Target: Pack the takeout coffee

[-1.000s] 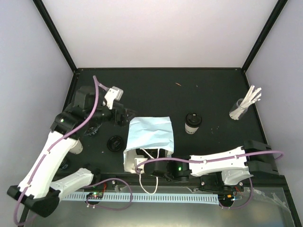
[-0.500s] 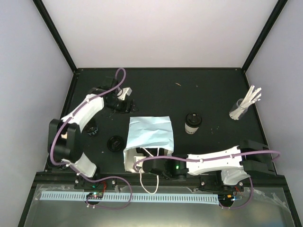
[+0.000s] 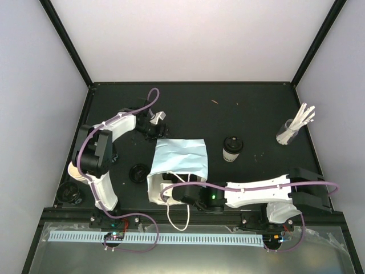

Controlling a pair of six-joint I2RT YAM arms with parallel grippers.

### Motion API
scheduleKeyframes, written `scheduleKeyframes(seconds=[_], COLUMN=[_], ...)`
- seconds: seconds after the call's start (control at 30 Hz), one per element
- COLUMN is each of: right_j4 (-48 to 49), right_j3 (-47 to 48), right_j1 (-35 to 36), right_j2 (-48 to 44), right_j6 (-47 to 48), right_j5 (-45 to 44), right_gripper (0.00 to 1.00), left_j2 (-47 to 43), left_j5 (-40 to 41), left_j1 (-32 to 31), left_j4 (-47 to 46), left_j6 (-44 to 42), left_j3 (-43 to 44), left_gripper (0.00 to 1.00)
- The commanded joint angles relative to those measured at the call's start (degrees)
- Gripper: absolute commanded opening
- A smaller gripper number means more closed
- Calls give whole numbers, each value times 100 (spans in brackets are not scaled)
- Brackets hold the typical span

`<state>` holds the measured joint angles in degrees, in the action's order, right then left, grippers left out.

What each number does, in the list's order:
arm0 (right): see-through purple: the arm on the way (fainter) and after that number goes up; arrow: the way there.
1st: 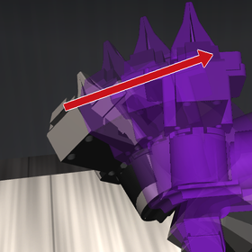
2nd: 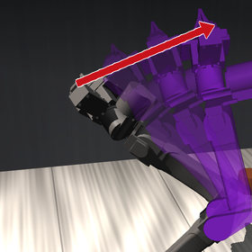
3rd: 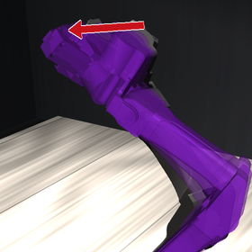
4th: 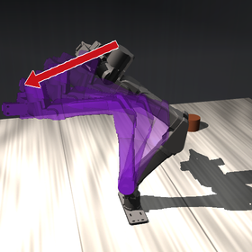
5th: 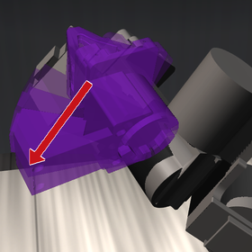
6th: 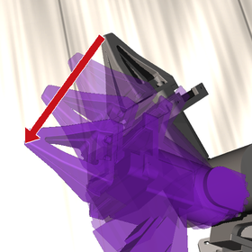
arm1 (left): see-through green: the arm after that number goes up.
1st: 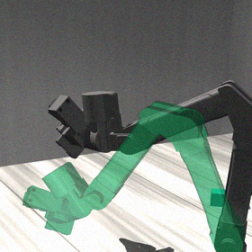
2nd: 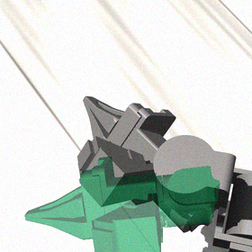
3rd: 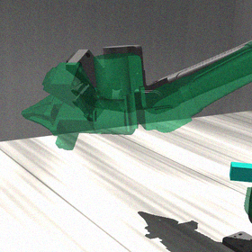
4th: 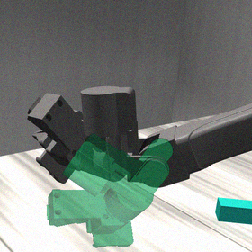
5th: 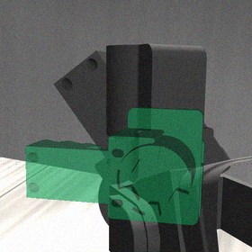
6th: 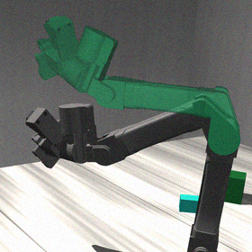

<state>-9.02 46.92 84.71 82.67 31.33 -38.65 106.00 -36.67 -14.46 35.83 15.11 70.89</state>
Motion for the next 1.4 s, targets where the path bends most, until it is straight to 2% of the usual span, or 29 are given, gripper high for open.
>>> scheduleKeyframes(seconds=[0.0, 0.27, 0.6, 1.37], right_j4=[310, 330, -127, -400], right_j3=[250, 468, 772, 961], right_j1=[-162, -330, -368, -473], right_j2=[122, 491, 945, 1594], right_j6=[90, 185, -35, -328], right_j5=[121, 136, 126, 156], right_gripper=[46, 46, 46, 45], left_j2=[105, -214, -492, -912], left_j5=[-427, -596, -618, -655], left_j1=[-57, -57, -60, -197], left_j4=[-297, -510, -603, -717], left_j6=[106, 204, 218, 314], left_j3=[-79, -495, -648, -1223], left_gripper=[59, 46, 41, 36])
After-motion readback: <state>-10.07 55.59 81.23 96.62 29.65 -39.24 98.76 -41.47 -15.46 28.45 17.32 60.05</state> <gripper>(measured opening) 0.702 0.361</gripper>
